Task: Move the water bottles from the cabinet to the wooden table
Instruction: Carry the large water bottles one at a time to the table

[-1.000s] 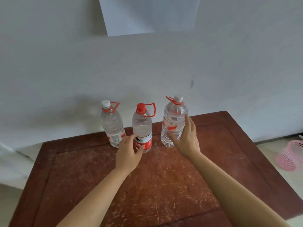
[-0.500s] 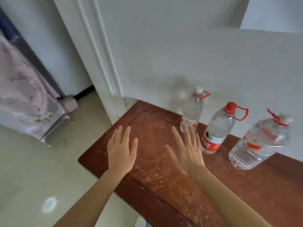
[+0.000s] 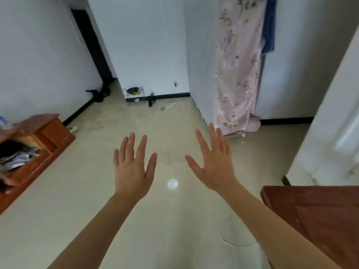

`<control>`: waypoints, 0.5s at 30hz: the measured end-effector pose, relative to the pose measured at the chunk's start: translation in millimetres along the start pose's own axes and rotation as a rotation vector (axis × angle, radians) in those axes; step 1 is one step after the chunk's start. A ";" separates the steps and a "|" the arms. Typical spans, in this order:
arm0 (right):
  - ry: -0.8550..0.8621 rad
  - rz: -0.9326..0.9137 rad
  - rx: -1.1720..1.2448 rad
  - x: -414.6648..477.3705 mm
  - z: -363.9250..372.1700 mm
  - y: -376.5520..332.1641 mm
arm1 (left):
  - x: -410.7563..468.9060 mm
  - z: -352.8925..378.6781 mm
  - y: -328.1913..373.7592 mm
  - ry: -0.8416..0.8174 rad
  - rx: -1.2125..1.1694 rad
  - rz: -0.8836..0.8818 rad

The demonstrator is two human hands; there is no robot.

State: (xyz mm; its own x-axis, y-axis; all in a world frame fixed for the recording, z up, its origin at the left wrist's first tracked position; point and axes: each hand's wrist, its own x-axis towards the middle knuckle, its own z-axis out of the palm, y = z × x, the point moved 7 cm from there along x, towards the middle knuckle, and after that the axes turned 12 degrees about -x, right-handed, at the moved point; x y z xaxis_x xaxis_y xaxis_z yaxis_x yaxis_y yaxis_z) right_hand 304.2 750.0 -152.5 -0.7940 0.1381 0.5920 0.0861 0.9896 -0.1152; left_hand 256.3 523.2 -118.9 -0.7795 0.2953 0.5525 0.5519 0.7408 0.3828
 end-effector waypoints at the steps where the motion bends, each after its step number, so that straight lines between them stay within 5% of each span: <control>1: 0.017 -0.075 0.047 25.6 15.8 -47.8 | 1.6 -27.3 -42.6 0.040 0.045 -0.053; 8: -0.027 -0.439 0.149 136.1 104.5 -312.3 | -5.9 -167.7 -262.1 0.201 0.275 -0.339; 15: -0.036 -0.644 0.228 195.9 162.9 -477.7 | -13.7 -244.0 -390.1 0.275 0.396 -0.523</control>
State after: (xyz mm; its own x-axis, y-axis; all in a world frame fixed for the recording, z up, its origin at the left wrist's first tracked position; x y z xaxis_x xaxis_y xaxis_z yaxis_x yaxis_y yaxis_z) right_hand 9.5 297.7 -111.4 -0.6643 -0.4803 0.5728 -0.5358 0.8402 0.0831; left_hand 124.0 83.0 -95.1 -0.7810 -0.2834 0.5566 -0.0641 0.9228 0.3799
